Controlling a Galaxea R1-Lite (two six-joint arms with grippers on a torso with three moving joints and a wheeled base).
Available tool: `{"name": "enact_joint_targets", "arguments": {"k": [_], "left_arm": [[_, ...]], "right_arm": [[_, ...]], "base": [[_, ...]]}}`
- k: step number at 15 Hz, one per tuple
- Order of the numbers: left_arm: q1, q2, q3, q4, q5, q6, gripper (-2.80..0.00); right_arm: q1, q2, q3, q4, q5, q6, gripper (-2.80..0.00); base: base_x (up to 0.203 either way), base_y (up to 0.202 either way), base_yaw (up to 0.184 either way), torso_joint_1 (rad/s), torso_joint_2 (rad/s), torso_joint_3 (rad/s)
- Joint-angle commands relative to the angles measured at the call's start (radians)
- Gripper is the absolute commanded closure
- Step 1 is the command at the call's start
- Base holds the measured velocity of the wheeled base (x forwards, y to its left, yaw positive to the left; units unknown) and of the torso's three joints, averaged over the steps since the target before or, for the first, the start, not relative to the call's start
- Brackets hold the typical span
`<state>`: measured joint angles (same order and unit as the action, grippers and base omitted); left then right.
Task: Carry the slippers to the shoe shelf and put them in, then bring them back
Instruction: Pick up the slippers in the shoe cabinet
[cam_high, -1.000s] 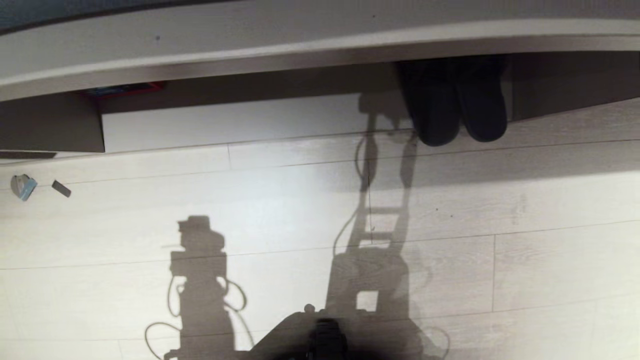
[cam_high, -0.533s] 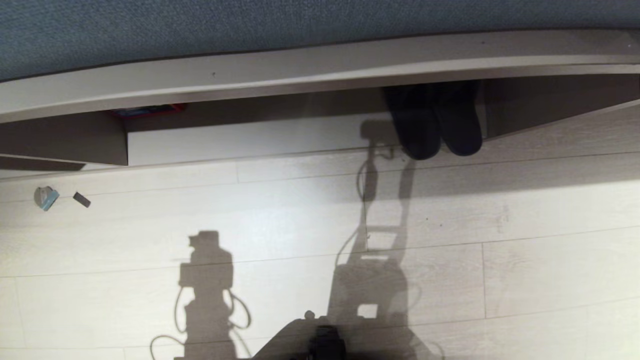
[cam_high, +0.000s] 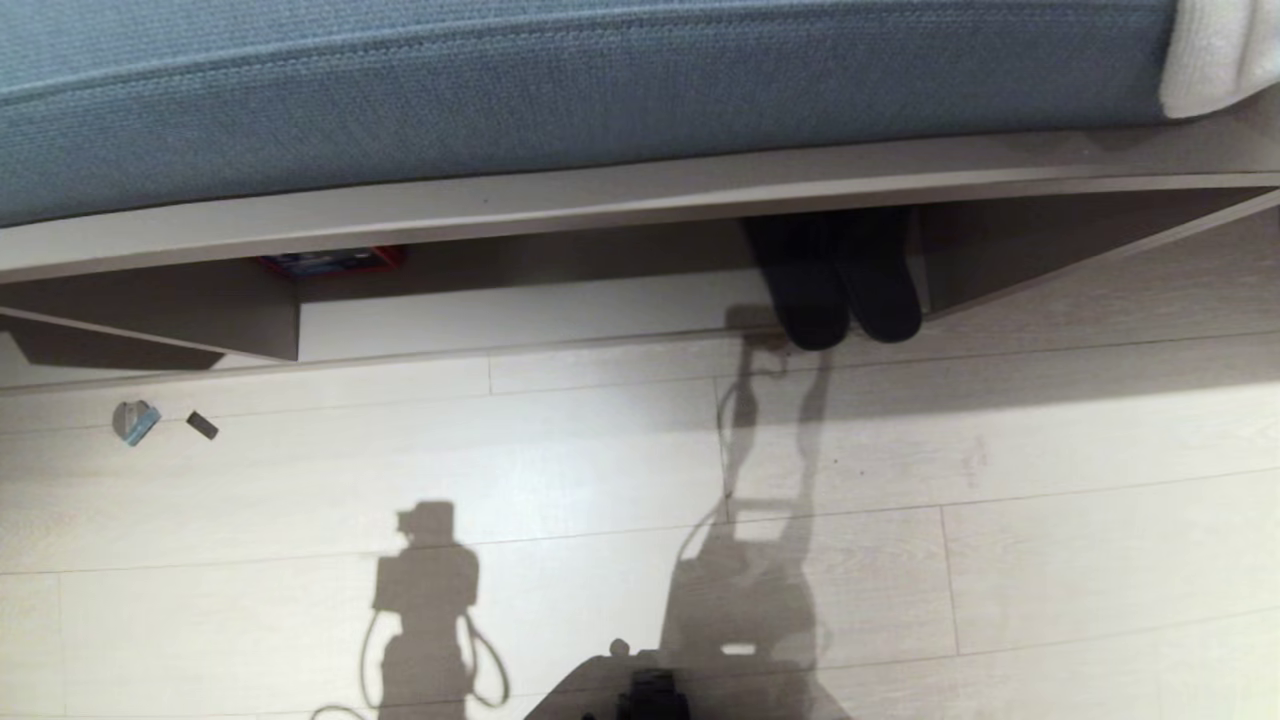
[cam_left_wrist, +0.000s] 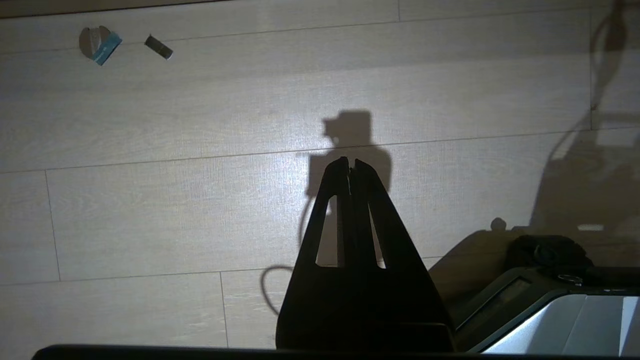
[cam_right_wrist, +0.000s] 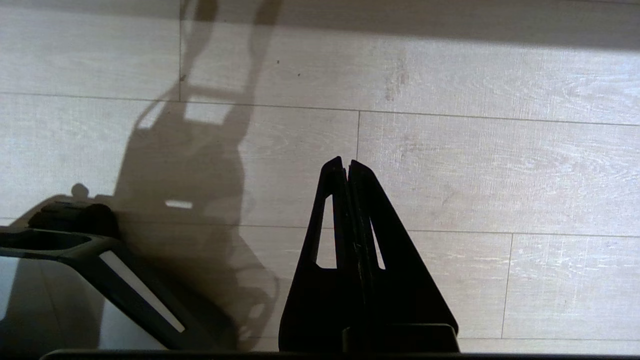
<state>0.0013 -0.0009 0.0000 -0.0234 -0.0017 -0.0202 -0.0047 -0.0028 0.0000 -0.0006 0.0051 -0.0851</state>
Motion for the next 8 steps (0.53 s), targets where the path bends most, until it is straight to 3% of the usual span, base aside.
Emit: {"name": "enact_joint_targets", "arguments": {"k": [1,8], "left_arm": [[0.0,0.001,0.008,-0.001,0.0,0.0,0.0],[0.0,0.001,0.008,-0.001,0.0,-0.001,0.0]], "right_arm": [[0.0,0.004,0.0,0.001,0.008,-0.001,0.0],[0.0,0.004,0.0,0.001,0.013,0.001,0.0]], "base": [[0.0,0.0,0.0,0.002,0.01,0.203],[0.0,0.0,0.0,0.003,0.0,0.202]]}}
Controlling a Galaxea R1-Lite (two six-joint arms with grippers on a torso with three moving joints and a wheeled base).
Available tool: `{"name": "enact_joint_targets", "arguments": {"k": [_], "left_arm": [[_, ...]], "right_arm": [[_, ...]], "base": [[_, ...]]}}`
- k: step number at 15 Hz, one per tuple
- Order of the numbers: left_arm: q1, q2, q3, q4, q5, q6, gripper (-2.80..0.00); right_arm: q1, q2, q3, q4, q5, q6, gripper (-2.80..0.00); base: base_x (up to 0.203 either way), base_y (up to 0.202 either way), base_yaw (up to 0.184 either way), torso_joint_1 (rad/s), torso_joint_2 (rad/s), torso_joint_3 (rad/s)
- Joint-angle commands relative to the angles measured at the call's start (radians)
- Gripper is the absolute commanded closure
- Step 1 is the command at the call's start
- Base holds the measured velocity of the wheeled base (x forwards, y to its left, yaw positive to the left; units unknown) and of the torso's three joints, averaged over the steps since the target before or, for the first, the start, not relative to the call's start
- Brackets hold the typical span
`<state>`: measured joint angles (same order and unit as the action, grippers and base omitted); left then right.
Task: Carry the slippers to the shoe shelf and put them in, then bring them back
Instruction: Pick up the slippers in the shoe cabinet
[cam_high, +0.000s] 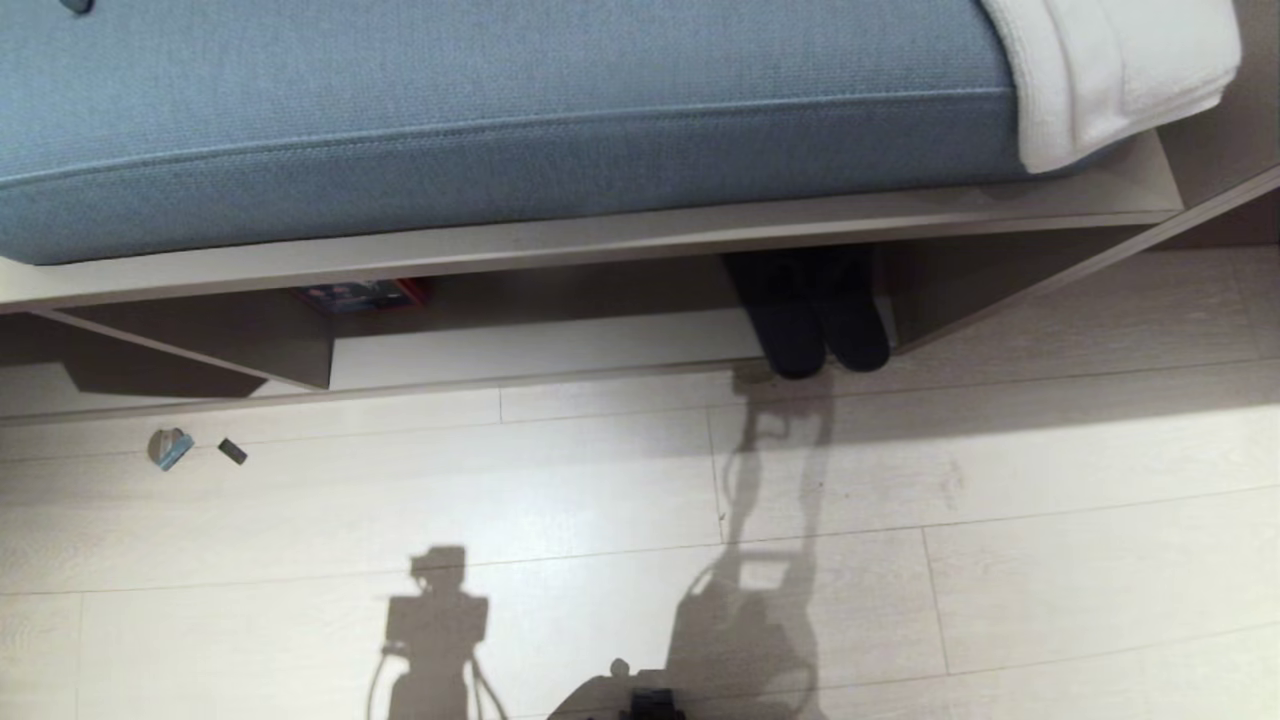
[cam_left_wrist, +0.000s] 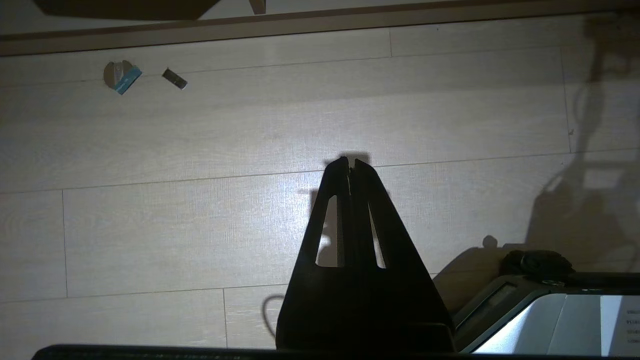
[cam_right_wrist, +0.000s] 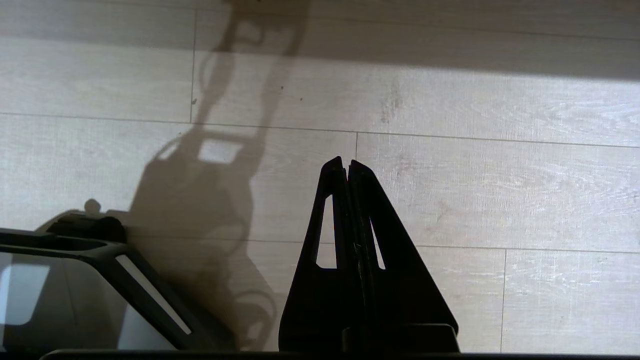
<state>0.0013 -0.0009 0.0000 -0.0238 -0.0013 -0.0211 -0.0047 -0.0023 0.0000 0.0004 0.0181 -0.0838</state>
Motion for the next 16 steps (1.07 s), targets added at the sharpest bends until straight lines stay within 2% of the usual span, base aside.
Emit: {"name": "enact_joint_targets", "arguments": {"k": [1,16], "left_arm": [[0.0,0.0,0.008,-0.001,0.0,0.0,0.0],[0.0,-0.001,0.008,-0.001,0.0,0.0,0.0]], "right_arm": [[0.0,0.004,0.0,0.0,0.0,-0.001,0.0],[0.0,0.004,0.0,0.0,0.0,-0.002,0.0]], "base": [[0.0,0.0,0.0,-0.001,0.01,0.206],[0.0,0.0,0.0,0.002,0.0,0.201]]}}
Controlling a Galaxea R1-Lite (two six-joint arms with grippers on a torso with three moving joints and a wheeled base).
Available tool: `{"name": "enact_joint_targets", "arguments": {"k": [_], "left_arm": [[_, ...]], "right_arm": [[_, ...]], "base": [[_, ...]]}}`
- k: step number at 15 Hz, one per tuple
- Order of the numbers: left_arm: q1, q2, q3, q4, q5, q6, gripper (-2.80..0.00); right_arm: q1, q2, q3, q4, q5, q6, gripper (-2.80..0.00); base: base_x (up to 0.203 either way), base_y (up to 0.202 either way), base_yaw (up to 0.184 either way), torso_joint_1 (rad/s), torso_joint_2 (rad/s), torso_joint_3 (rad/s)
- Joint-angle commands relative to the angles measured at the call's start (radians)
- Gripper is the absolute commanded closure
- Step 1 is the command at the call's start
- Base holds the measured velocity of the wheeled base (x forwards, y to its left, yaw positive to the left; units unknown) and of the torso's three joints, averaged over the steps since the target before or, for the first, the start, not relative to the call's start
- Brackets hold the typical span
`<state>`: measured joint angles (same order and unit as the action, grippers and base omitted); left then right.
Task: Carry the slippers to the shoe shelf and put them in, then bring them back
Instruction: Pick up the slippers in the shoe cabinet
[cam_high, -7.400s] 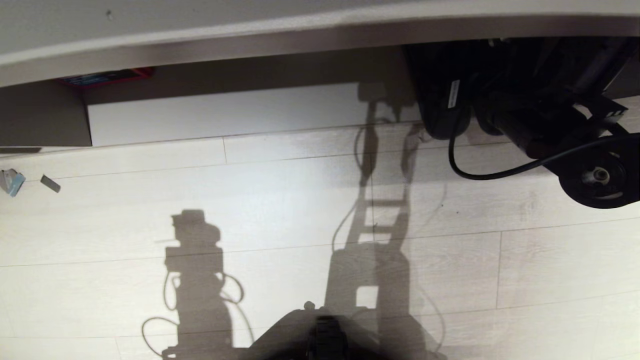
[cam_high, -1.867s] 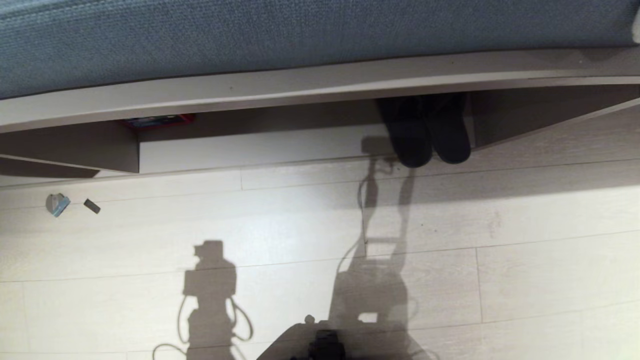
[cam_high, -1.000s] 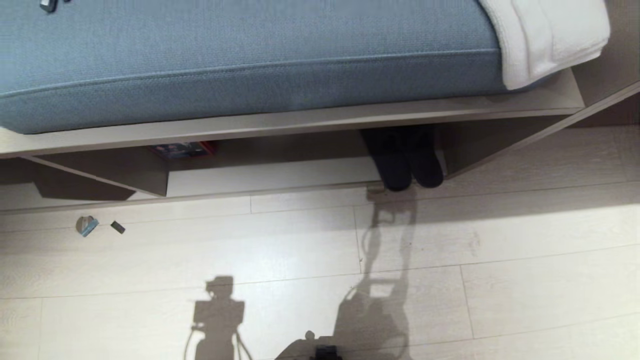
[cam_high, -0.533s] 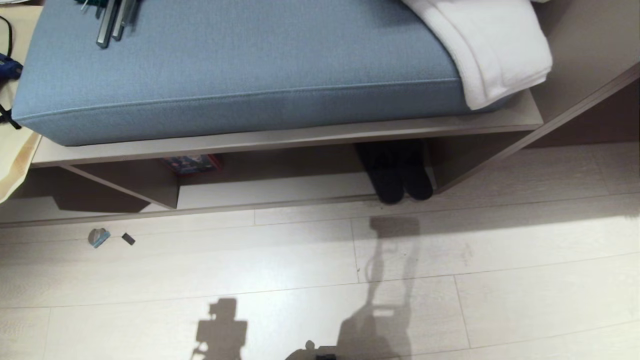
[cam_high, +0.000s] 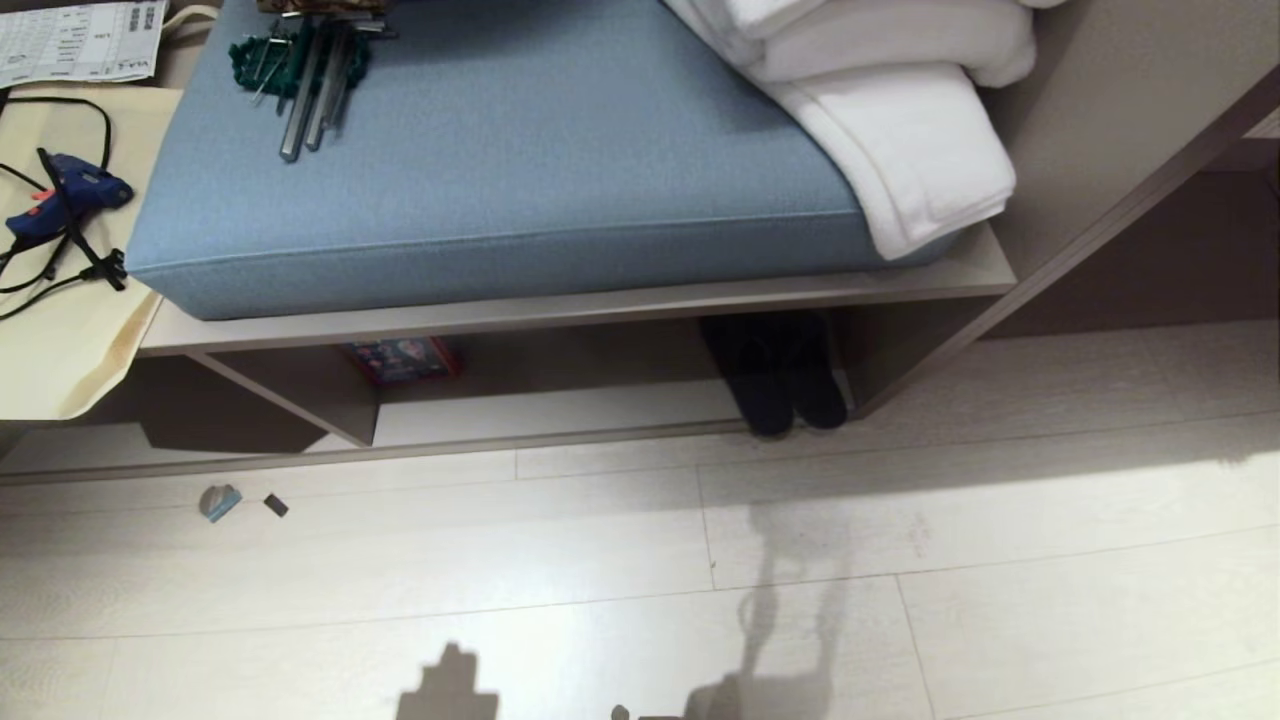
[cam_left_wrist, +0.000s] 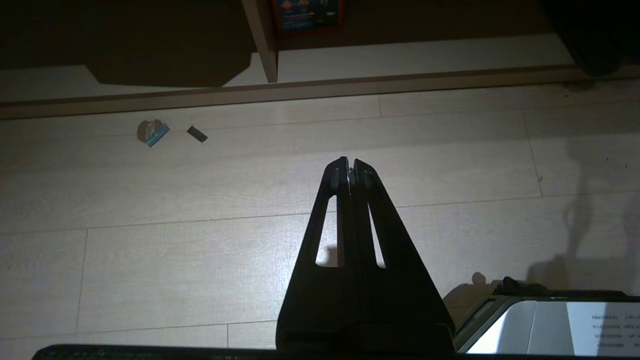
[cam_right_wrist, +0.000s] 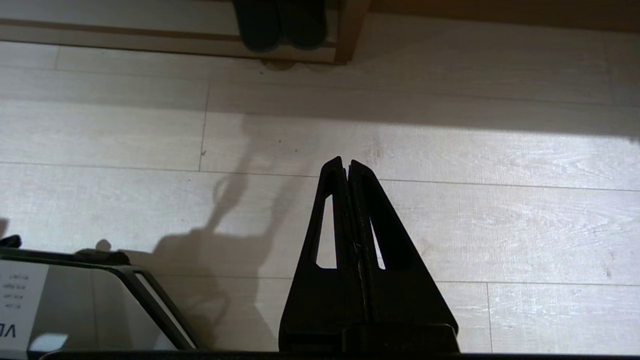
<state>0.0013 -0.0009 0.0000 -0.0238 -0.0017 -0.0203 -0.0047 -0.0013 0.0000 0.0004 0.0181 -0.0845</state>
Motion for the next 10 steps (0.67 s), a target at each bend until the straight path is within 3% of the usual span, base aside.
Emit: {"name": "enact_joint_targets", "arguments": {"k": [1,10], "left_arm": [[0.0,0.001,0.008,-0.001,0.0,-0.001,0.0],[0.0,0.001,0.008,-0.001,0.0,-0.001,0.0]], "right_arm": [[0.0,0.003,0.0,0.0,0.0,-0.001,0.0],[0.0,0.003,0.0,0.0,0.0,-0.001,0.0]], "base": [[0.0,0.0,0.0,0.007,0.0,0.204],[0.0,0.0,0.0,0.002,0.0,0.202]]}}
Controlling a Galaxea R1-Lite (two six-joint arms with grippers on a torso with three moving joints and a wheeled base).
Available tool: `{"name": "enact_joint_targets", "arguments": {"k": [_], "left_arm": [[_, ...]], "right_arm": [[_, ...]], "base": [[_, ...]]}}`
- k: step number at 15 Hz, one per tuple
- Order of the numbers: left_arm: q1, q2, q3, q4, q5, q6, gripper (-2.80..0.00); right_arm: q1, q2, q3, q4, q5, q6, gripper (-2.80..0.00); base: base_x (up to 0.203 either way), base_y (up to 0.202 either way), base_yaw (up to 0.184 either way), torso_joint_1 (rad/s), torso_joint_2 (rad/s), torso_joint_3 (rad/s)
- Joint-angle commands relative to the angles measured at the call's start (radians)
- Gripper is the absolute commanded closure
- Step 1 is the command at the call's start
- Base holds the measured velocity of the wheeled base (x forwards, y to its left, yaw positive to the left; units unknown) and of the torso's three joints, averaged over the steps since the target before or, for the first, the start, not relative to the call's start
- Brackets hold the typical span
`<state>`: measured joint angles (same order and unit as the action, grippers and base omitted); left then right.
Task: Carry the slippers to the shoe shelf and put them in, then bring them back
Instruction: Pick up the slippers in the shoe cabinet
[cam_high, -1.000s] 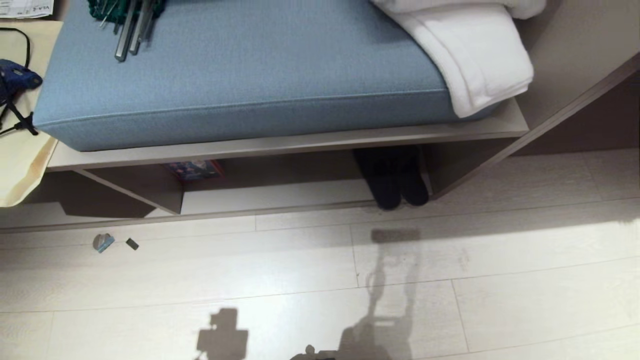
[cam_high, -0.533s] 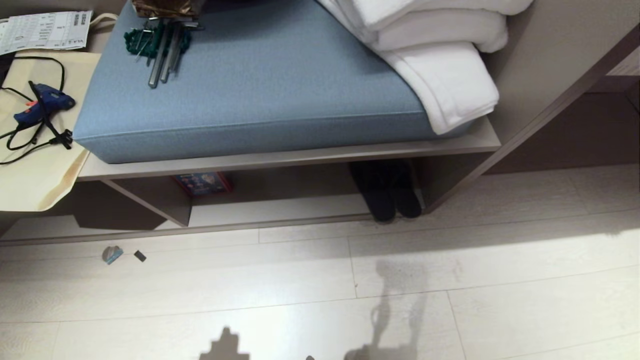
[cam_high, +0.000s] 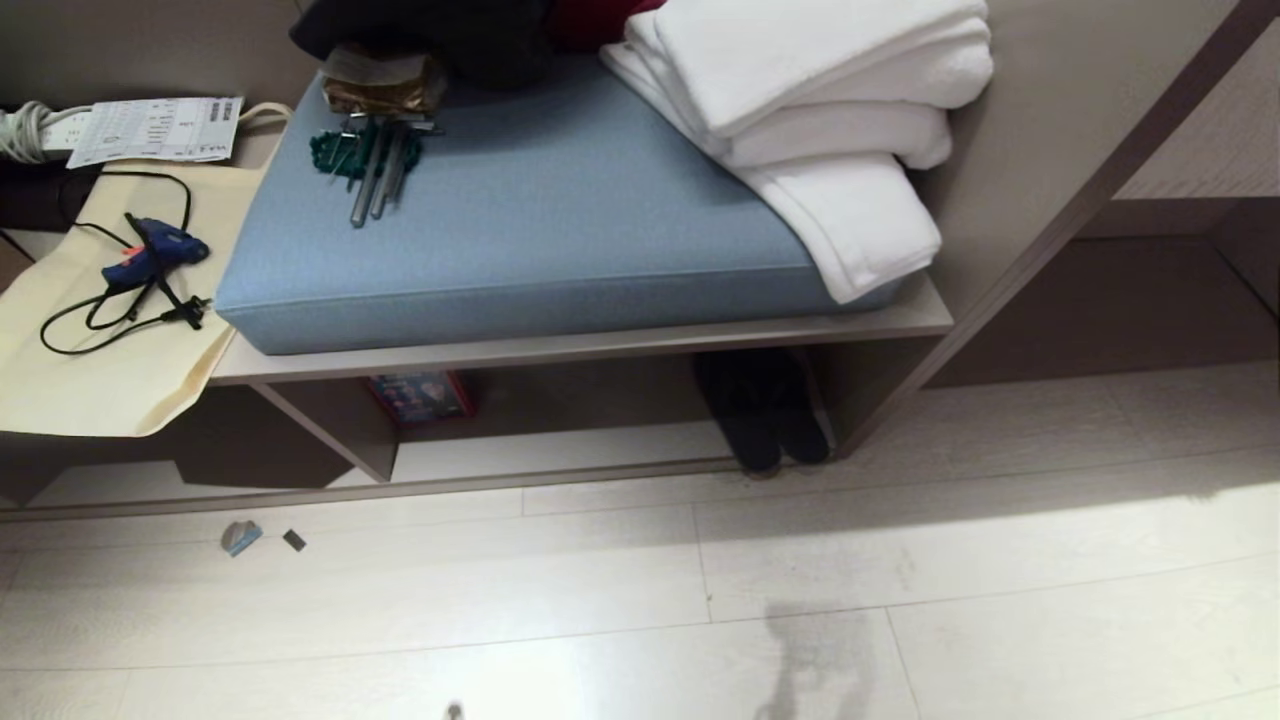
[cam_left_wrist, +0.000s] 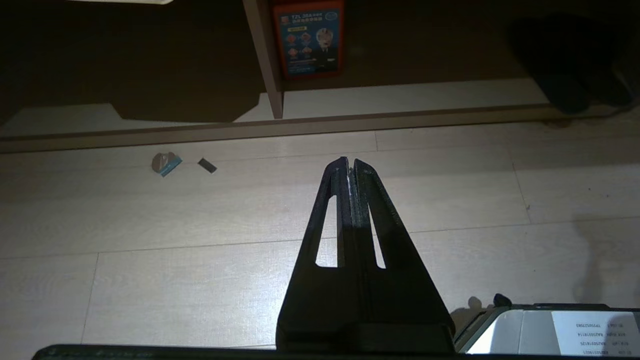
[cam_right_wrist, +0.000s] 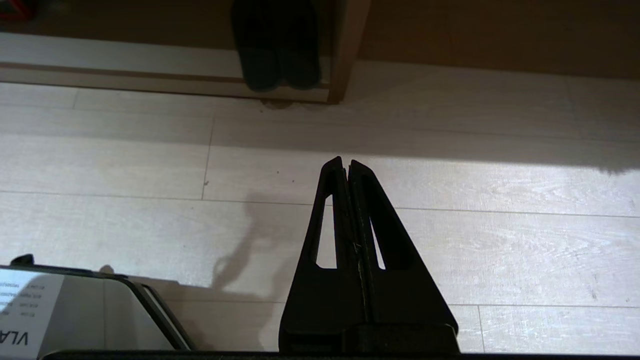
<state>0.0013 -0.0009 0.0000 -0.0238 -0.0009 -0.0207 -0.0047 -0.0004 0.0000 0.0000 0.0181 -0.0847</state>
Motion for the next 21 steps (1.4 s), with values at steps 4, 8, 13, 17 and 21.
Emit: {"name": "enact_joint_targets", "arguments": {"k": [4,8,13,17,21], "left_arm": [[0.001,0.001,0.008,-0.001,-0.001,-0.001,0.0],[0.0,0.001,0.008,-0.001,-0.001,-0.001,0.0],[0.0,0.001,0.008,-0.001,-0.001,-0.001,0.0],[0.0,0.001,0.008,-0.001,-0.001,-0.001,0.0],[0.0,0.001,0.008,-0.001,-0.001,-0.001,0.0]], "right_arm": [[0.0,0.002,0.0,0.0,0.001,-0.001,0.0],[0.0,0.002,0.0,0.0,0.0,-0.001,0.0],[0.0,0.002,0.0,0.0,0.0,-0.001,0.0],[0.0,0.002,0.0,0.0,0.0,0.0,0.0],[0.0,0.002,0.0,0.0,0.0,0.0,0.0]], "base": [[0.0,0.0,0.0,0.002,0.0,0.202],[0.0,0.0,0.0,0.004,0.0,0.202],[0.0,0.0,0.0,0.002,0.0,0.203],[0.0,0.0,0.0,0.007,0.01,0.205],[0.0,0.0,0.0,0.001,0.0,0.2]]}}
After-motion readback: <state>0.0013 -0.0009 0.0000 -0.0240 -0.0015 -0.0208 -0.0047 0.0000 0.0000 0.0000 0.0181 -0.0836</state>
